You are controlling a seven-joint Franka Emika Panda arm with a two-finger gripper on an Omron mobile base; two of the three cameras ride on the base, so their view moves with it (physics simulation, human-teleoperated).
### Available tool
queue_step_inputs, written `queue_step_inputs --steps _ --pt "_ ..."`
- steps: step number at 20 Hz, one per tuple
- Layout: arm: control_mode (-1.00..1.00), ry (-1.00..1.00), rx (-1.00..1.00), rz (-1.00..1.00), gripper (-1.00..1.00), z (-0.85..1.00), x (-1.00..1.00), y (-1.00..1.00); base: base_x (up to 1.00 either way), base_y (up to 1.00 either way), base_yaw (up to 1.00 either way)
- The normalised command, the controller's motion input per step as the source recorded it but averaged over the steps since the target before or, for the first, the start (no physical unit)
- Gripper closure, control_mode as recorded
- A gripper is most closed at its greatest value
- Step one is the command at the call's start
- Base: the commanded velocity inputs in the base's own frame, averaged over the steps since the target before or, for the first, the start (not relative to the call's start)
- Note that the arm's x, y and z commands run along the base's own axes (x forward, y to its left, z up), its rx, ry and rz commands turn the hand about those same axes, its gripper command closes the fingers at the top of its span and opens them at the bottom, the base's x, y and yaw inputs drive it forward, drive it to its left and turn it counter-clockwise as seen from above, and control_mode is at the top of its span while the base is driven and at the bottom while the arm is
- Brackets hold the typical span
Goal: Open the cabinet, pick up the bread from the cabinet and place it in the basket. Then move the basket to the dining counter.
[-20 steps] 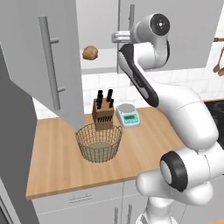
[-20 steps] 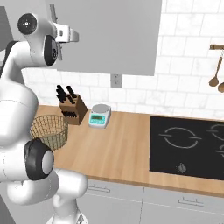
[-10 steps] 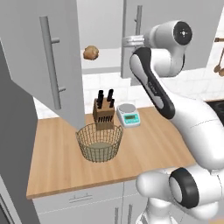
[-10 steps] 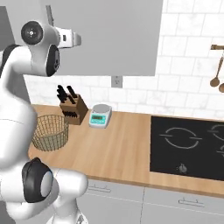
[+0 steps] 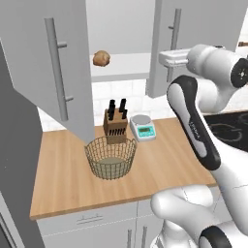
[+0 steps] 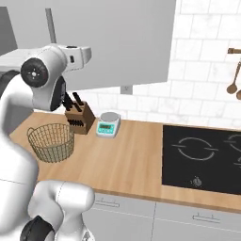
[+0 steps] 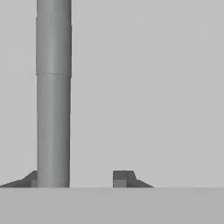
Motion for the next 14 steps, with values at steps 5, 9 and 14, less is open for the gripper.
queue_step_inputs --steps 5,9,14 --pt "-1.0 -0.06 0.0 0.0 1.0 0.0 -0.63 -1.0 0.0 0.0 0.0" --pt "-1.0 -0.02 0.0 0.0 1.0 0.0 -0.67 -1.0 0.0 0.0 0.0" --pt "-1.0 0.0 0.0 0.0 1.0 0.0 -0.71 -1.0 0.0 0.0 0.0"
